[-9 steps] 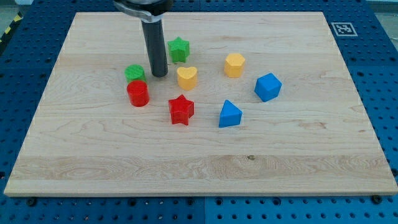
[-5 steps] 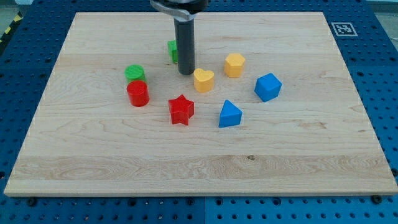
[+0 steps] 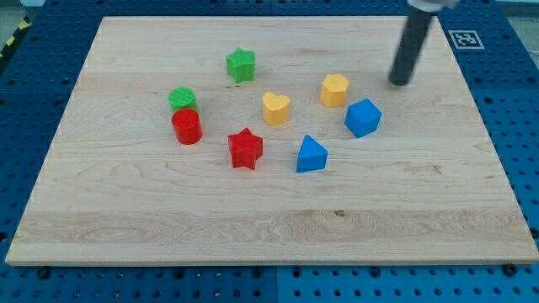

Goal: Keep hexagon and cube in a diagonal line

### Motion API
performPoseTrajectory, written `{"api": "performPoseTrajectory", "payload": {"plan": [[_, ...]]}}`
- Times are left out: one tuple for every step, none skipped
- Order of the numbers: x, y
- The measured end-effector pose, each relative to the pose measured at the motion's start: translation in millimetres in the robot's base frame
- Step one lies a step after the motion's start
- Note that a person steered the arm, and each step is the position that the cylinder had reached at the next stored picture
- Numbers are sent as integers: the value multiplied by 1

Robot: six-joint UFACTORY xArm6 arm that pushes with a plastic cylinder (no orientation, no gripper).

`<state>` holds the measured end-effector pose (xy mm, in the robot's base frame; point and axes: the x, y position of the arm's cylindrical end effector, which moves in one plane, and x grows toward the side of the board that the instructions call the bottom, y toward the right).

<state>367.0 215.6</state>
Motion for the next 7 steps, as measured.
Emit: {"api": "performPoseTrajectory", "payload": {"plan": [[36, -9], [50, -54], [61, -94], [69, -96], [61, -48], [24, -36], [8, -81]]}}
